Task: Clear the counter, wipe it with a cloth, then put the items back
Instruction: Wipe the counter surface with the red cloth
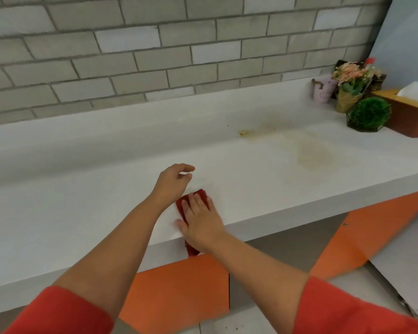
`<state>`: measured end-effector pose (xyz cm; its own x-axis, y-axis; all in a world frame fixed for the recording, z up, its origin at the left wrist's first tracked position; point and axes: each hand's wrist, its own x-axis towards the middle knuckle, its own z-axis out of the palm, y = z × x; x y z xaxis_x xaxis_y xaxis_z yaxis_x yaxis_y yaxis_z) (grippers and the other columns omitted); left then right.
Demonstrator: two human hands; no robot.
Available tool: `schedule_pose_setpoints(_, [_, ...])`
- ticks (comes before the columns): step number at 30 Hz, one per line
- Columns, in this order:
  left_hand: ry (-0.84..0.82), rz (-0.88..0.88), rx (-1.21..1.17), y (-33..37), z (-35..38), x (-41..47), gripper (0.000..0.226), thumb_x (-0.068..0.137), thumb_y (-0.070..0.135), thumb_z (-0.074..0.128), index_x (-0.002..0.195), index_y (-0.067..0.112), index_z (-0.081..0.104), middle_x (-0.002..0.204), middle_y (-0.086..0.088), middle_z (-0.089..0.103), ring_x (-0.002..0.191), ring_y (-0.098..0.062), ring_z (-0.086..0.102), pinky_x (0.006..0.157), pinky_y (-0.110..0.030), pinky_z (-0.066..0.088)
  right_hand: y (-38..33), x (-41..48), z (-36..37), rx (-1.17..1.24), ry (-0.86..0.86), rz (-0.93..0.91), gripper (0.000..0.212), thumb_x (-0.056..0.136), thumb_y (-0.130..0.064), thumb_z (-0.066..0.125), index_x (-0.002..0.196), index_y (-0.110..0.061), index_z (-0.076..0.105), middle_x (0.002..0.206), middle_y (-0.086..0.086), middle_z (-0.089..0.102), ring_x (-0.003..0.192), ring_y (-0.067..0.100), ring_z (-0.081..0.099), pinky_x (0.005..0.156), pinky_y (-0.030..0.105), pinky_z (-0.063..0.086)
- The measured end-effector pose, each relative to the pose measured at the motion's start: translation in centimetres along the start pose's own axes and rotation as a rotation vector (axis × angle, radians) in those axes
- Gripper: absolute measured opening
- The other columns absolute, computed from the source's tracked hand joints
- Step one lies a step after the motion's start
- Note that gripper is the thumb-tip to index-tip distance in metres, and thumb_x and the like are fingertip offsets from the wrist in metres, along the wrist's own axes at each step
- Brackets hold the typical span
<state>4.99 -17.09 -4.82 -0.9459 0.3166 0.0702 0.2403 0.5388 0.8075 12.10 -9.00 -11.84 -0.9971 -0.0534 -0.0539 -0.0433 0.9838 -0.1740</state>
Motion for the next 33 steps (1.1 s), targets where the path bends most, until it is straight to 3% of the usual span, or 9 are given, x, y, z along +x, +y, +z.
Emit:
schedule_pose_setpoints(3, [-0.010, 0.033, 0.028, 1.0, 1.6, 0.4, 0.027, 0.095, 0.013, 0.048, 0.119, 0.016, 0.060, 0.126, 0.005, 0.056, 0.099, -0.007, 0.051, 0.086, -0.020, 0.037, 1.2, -1.2, 0.1, 0.034, 0.012, -0.102, 0.057, 0.100, -0.042, 0.008, 0.151, -0.017, 0.011, 0.160, 0.003, 0.003, 0.147, 0.016, -0.004, 0.118, 0.040, -0.012])
schedule_pose_setpoints(8, [-0.043, 0.005, 0.080, 1.4, 6.2, 1.1, 0.028, 0.096, 0.010, 0.046, 0.120, 0.012, 0.060, 0.131, -0.002, 0.054, 0.111, -0.016, 0.053, 0.092, -0.022, 0.038, 9.4, -4.0, -0.8, 0.026, 0.110, -0.024, 0.086, 0.075, -0.051, -0.016, 0.150, -0.023, 0.018, 0.159, -0.004, 0.010, 0.147, 0.011, 0.003, 0.113, 0.036, -0.016])
schedule_pose_setpoints(11, [-0.035, 0.048, 0.097, 1.7, 9.5, 1.3, 0.030, 0.097, 0.011, 0.044, 0.124, 0.011, 0.057, 0.135, -0.004, 0.050, 0.123, -0.020, 0.048, 0.101, -0.024, 0.034, 15.1, -5.7, -2.0, 0.014, 0.128, 0.099, 0.080, 0.080, -0.051, -0.012, 0.149, -0.025, 0.019, 0.159, -0.007, 0.012, 0.147, 0.009, 0.004, 0.115, 0.036, -0.013])
schedule_pose_setpoints(14, [0.033, 0.068, 0.101, 1.4, 12.0, 1.0, 0.034, 0.098, 0.014, 0.043, 0.131, 0.010, 0.051, 0.144, -0.006, 0.038, 0.133, -0.021, 0.038, 0.109, -0.024, 0.027, 19.2, -6.5, -3.1, 0.020, 0.104, 0.263, 0.053, 0.100, -0.039, 0.011, 0.150, -0.024, 0.017, 0.159, -0.006, 0.010, 0.147, 0.009, 0.002, 0.118, 0.039, -0.010])
schedule_pose_setpoints(18, [0.124, -0.002, 0.082, 0.5, 13.3, 0.6, 0.042, 0.100, 0.021, 0.037, 0.140, 0.007, 0.039, 0.151, -0.007, 0.027, 0.139, -0.021, 0.027, 0.116, -0.030, 0.020, 18.4, -4.3, -3.1, -0.011, 0.075, 0.435, 0.055, 0.101, -0.037, 0.014, 0.151, -0.015, 0.009, 0.160, 0.005, 0.003, 0.148, 0.018, -0.001, 0.119, 0.043, -0.008])
schedule_pose_setpoints(22, [0.107, 0.010, 0.266, 0.3, 14.1, 0.9, 0.044, 0.102, 0.023, 0.030, 0.142, 0.006, 0.036, 0.153, -0.011, 0.026, 0.142, -0.025, 0.021, 0.119, -0.038, 0.014, 15.6, -2.7, -3.3, -0.028, -0.017, 0.216, 0.058, 0.101, -0.041, 0.014, 0.151, -0.013, 0.002, 0.159, 0.006, -0.004, 0.147, 0.019, -0.006, 0.117, 0.041, -0.011])
schedule_pose_setpoints(26, [0.098, -0.012, 0.291, 0.3, 14.2, 0.8, 0.045, 0.102, 0.024, 0.027, 0.143, 0.006, 0.034, 0.154, -0.011, 0.022, 0.143, -0.025, 0.016, 0.120, -0.038, 0.012, 18.5, -5.5, -3.3, 0.026, 0.035, 0.056, 0.051, 0.102, -0.037, 0.019, 0.150, -0.023, 0.014, 0.159, -0.004, 0.007, 0.147, 0.011, 0.002, 0.117, 0.041, -0.008])
schedule_pose_setpoints(29, [0.088, -0.016, 0.295, 0.4, 14.1, 0.7, 0.045, 0.103, 0.023, 0.026, 0.143, 0.005, 0.033, 0.155, -0.011, 0.020, 0.144, -0.025, 0.013, 0.120, -0.040, 0.011, 24.2, -7.3, -4.1, 0.028, 0.112, 0.343, 0.050, 0.101, -0.035, 0.023, 0.149, -0.023, 0.018, 0.159, -0.003, 0.013, 0.147, 0.012, 0.007, 0.117, 0.046, -0.003])
schedule_pose_setpoints(33, [0.104, -0.002, 0.330, 0.7, 14.3, 0.6, 0.045, 0.102, 0.022, 0.025, 0.144, 0.005, 0.031, 0.155, -0.012, 0.018, 0.145, -0.025, 0.009, 0.120, -0.039, 0.004, 26.7, -6.3, -5.0, -0.057, 0.031, 0.671, 0.058, 0.101, -0.039, 0.015, 0.151, -0.012, 0.007, 0.159, 0.006, 0.004, 0.147, 0.021, 0.000, 0.118, 0.048, -0.004])
